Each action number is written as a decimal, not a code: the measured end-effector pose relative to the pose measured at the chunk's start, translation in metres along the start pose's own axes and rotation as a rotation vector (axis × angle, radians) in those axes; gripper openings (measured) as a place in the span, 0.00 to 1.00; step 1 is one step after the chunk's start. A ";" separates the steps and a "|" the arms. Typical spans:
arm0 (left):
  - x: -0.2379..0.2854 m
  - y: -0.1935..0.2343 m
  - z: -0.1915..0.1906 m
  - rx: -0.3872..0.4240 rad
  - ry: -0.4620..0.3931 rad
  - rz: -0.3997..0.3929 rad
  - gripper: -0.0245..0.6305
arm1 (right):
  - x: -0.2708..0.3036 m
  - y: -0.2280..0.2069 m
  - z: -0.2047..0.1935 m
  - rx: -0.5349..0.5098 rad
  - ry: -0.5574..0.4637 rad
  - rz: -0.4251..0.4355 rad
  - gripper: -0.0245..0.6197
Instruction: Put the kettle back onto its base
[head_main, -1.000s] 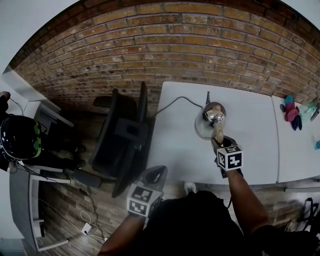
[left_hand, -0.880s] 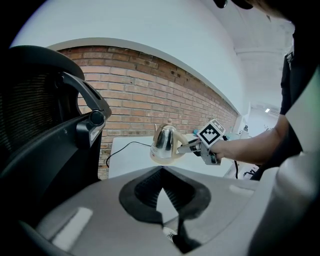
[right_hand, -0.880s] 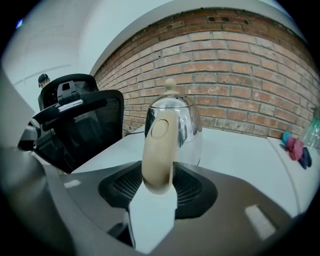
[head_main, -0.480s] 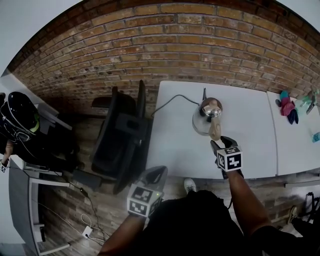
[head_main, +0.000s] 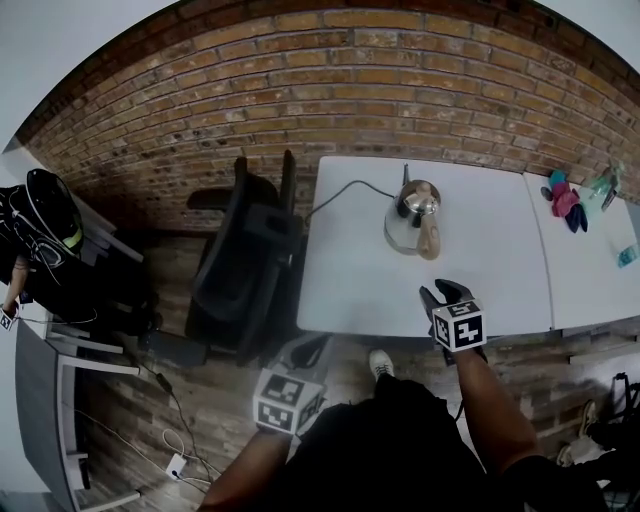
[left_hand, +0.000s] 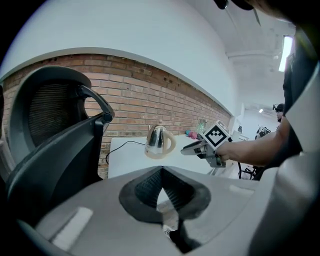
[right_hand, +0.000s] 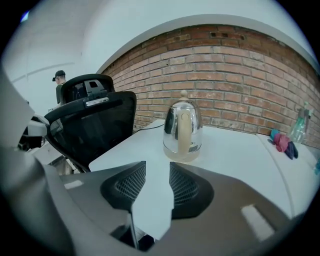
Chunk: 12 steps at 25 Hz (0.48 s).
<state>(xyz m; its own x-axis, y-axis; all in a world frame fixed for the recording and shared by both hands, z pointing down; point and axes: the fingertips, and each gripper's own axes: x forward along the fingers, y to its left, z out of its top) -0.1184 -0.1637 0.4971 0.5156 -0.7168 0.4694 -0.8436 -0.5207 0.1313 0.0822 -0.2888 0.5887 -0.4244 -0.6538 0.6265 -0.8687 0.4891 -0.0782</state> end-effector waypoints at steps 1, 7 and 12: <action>-0.006 -0.002 -0.003 0.000 -0.002 0.001 0.04 | -0.006 0.006 -0.001 -0.003 -0.011 0.002 0.29; -0.038 -0.014 -0.021 0.006 -0.006 -0.013 0.04 | -0.046 0.053 -0.002 -0.030 -0.069 0.020 0.08; -0.060 -0.030 -0.030 -0.001 -0.014 -0.053 0.04 | -0.086 0.094 -0.007 0.012 -0.137 0.082 0.08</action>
<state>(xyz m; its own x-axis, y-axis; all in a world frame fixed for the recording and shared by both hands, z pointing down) -0.1282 -0.0909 0.4910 0.5613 -0.6946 0.4500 -0.8153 -0.5576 0.1563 0.0388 -0.1824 0.5333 -0.5244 -0.6848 0.5060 -0.8324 0.5375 -0.1351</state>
